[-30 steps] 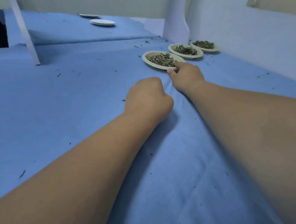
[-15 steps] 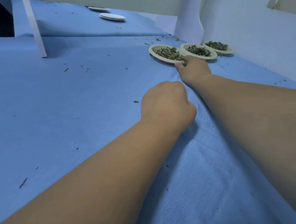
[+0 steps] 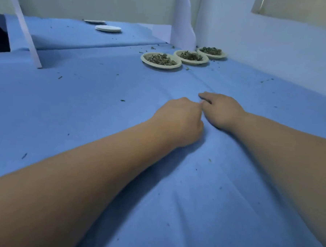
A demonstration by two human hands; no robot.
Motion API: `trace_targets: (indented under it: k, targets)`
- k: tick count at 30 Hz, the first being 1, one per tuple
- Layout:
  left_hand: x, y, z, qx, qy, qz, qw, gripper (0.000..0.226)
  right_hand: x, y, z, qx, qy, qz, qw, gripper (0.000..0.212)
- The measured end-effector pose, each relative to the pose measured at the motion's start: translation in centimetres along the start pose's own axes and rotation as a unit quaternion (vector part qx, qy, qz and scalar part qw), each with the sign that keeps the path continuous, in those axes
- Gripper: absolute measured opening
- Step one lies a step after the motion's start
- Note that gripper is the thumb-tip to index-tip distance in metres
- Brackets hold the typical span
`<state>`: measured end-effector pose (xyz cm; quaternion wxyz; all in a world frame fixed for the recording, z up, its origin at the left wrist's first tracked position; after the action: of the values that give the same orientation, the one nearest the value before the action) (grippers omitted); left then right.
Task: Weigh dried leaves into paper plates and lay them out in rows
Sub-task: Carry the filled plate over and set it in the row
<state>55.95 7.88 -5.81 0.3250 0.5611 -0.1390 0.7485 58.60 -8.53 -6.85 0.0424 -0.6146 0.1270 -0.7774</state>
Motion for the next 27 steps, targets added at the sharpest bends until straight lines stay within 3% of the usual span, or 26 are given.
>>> trace_targets:
  k: [4, 7, 10, 13, 18, 20, 27]
  targets:
    - [0.0, 0.3, -0.5, -0.020, -0.020, -0.027, 0.999, 0.029, 1.9, 2.7, -5.6, 0.007, -0.002, -0.001, 1.000, 0.045]
    - [0.4, 1.7, -1.2, 0.012, -0.040, -0.042, 0.998, 0.034, 3.2, 4.0, -9.9, -0.006, -0.010, 0.012, 1.000, 0.046]
    - [0.8, 5.7, -2.9, 0.057, -0.048, -0.074, 0.994, 0.040, 5.0, 4.3, -13.5, -0.018, -0.032, 0.013, 0.999, 0.046]
    - [1.0, 12.0, -5.2, 0.055, -0.052, -0.122, 0.990, 0.030, 7.5, 4.5, -17.3, -0.035, -0.061, -0.011, 0.997, 0.040]
    - [3.7, 22.4, -8.7, 0.002, -0.029, -0.236, 0.971, 0.021, 13.8, 7.1, -26.2, -0.099, 0.098, 0.034, 0.990, 0.037]
    - [5.0, 26.3, -9.9, -0.039, 0.001, -0.273, 0.961, 0.040, 16.5, 8.2, -30.7, -0.112, 0.114, 0.065, 0.985, 0.040]
    - [7.3, 40.9, -12.8, -0.193, 0.052, -0.293, 0.935, 0.042, 23.9, 14.2, -47.1, -0.165, 0.243, 0.039, 0.955, 0.052]
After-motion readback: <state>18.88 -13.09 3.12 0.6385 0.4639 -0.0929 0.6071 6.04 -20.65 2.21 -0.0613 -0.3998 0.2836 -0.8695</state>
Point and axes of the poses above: each hand's wrist, its own z-axis towards the middle knuckle, its own x-axis out of the back of the hand, y = z × x, the point moved 2 cm from there along z, towards the middle knuckle, and after that the axes turned 4 degrees about y, right-handed, at the moved point
